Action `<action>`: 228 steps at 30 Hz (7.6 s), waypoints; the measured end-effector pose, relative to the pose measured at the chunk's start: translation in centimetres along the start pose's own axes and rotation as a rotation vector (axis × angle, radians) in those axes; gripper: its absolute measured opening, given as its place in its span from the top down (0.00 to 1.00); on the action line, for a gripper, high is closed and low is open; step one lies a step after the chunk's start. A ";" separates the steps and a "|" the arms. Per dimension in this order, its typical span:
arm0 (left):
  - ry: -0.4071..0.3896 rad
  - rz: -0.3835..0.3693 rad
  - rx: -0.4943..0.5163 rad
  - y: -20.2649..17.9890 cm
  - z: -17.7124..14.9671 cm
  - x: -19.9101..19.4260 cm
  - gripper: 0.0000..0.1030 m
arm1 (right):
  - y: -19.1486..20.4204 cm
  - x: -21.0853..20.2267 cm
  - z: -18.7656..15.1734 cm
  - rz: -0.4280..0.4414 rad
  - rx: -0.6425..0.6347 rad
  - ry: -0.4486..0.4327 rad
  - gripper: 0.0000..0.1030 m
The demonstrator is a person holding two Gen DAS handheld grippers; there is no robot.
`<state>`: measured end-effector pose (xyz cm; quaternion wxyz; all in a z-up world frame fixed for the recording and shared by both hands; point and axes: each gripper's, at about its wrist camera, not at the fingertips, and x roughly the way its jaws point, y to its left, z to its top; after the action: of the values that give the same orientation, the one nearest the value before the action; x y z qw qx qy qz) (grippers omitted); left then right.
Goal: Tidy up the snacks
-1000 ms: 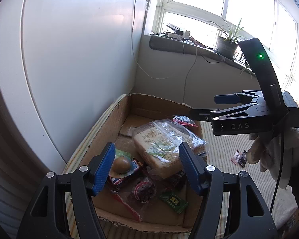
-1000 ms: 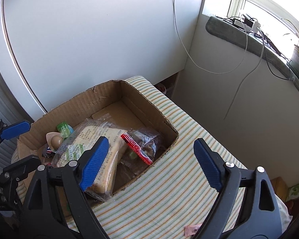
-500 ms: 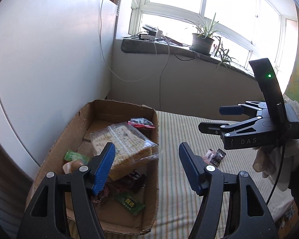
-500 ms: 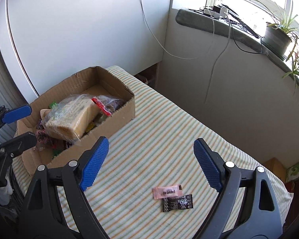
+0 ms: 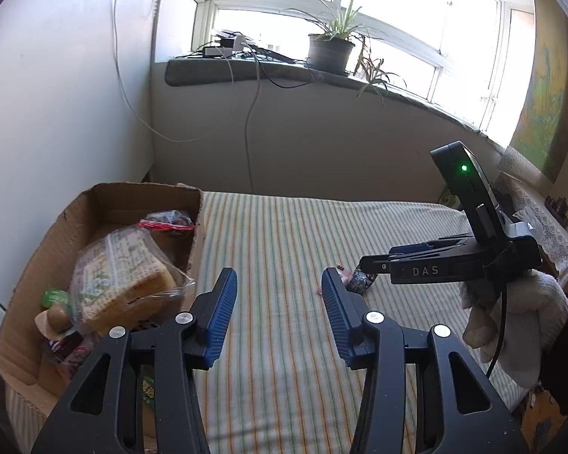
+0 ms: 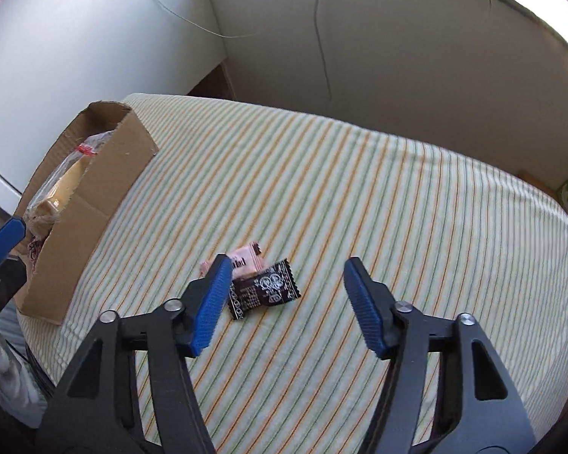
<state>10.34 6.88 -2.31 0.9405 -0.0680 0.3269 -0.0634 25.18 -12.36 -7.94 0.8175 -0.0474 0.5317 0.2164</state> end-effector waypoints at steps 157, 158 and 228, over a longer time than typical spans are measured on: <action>-0.063 0.237 -0.105 12.4 -2.0 -6.5 0.96 | 23.2 -4.5 -2.5 0.224 -0.407 -0.116 0.75; -0.064 0.239 -0.106 12.5 -1.9 -6.5 0.96 | 23.4 -4.4 -2.6 0.225 -0.410 -0.112 0.75; -0.115 0.347 -0.149 9.7 -3.3 -11.0 0.21 | 21.1 -10.6 -6.9 0.004 -0.383 -0.435 0.06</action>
<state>0.41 17.95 0.16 0.9468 -0.0833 0.2833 0.1280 7.20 1.35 1.79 0.8880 -0.1525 0.2935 0.3195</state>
